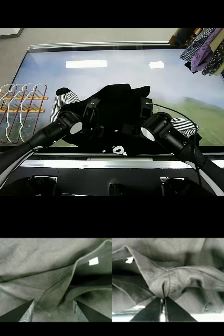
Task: Fold the clothes and pants, and hang the long-sleeved shirts on hangers.
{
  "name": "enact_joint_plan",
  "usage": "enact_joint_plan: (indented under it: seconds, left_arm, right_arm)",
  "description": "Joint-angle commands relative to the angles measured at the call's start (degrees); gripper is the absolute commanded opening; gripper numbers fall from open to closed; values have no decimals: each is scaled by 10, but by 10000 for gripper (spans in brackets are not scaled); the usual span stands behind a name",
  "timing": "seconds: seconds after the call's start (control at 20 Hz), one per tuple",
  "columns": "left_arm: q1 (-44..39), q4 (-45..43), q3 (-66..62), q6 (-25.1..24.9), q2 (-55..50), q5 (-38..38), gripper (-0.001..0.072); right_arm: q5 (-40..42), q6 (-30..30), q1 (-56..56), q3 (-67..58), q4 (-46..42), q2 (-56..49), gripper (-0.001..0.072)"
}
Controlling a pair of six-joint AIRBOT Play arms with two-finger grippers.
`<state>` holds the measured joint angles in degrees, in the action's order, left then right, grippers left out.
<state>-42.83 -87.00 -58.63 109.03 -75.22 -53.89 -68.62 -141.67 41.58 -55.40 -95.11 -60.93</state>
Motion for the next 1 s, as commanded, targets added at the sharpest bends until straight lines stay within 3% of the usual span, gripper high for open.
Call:
enact_joint_plan:
  seconds: [0.0,0.5,0.65,0.7,0.75,0.95]
  left_arm:
    - [-2,-3,0,-2,-15,11,549]
    - [13,-7,0,17,-59,28,516]
    - [38,-16,-1,20,-59,20,385]
    - [44,-25,-3,20,-59,8,263]
    - [50,-33,-5,20,-59,-5,235]
    - [53,-30,-15,20,-57,-57,276]
  right_arm:
    - [0,0,0,0,-1,0,45]
    - [-1,-2,0,-1,1,0,45]
    - [-1,-2,0,-1,2,0,45]
    - [-1,-2,0,-1,2,0,45]
    - [-1,-2,0,-1,2,0,45]
    - [0,-5,0,-1,2,0,45]
